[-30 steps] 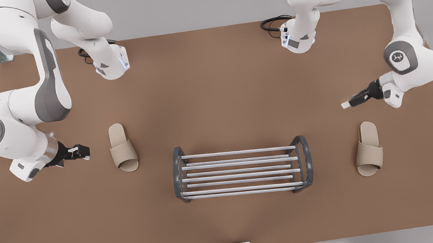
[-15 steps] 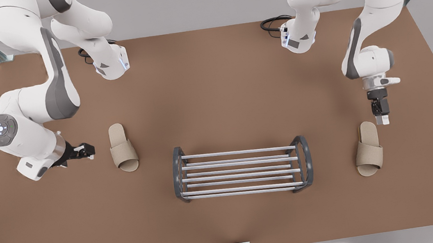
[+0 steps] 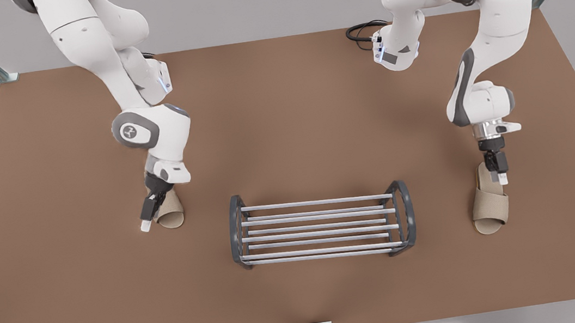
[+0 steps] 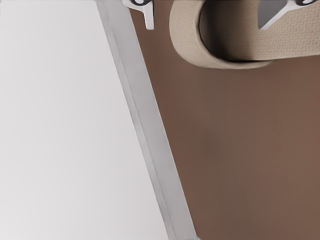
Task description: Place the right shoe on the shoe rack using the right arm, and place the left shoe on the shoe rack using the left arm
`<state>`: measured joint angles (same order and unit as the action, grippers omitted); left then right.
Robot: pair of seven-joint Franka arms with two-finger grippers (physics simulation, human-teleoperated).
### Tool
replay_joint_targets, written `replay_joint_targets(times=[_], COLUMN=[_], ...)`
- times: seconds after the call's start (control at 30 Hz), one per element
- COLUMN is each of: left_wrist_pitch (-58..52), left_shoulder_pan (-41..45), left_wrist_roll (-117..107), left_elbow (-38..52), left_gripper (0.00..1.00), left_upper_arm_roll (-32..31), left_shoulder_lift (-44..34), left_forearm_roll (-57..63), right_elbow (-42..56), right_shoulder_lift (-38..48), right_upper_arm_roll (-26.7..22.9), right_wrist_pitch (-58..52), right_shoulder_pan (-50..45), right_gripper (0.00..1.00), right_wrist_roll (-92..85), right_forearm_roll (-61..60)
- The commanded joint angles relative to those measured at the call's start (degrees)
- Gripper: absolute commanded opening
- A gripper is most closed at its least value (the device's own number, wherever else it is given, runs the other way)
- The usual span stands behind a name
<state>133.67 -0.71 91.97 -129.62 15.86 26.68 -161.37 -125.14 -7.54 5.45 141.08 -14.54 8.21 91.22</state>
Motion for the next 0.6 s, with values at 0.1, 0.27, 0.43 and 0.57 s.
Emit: replay_joint_targets(times=[0.1, 0.27, 0.43, 0.57], left_wrist_pitch=[0.97, 2.47, 3.17, 3.78], left_shoulder_pan=[0.09, 0.01, 0.01, 0.09], left_wrist_roll=[-14.62, -16.03, -16.64, -17.52], left_elbow=[4.99, 8.24, 11.32, 12.11], left_gripper=[1.0, 1.0, 1.0, 0.93], left_upper_arm_roll=[-1.45, -2.15, -2.41, -2.94], left_shoulder_lift=[2.94, 4.87, 6.54, 6.89], left_forearm_roll=[-0.17, -0.26, -0.17, -0.26], right_elbow=[-6.35, -10.3, -16.98, -21.29], right_shoulder_lift=[0.33, 2.79, 6.39, 4.9], right_upper_arm_roll=[1.23, 0.7, 0.7, 0.7], right_wrist_pitch=[8.77, 10.36, 6.05, -0.28], right_shoulder_pan=[2.05, 6.09, 9.17, 9.88], right_gripper=[1.0, 1.0, 1.0, 1.0], right_wrist_roll=[67.28, 85.21, 96.03, 110.08], right_forearm_roll=[45.35, 75.32, 87.02, 92.73])
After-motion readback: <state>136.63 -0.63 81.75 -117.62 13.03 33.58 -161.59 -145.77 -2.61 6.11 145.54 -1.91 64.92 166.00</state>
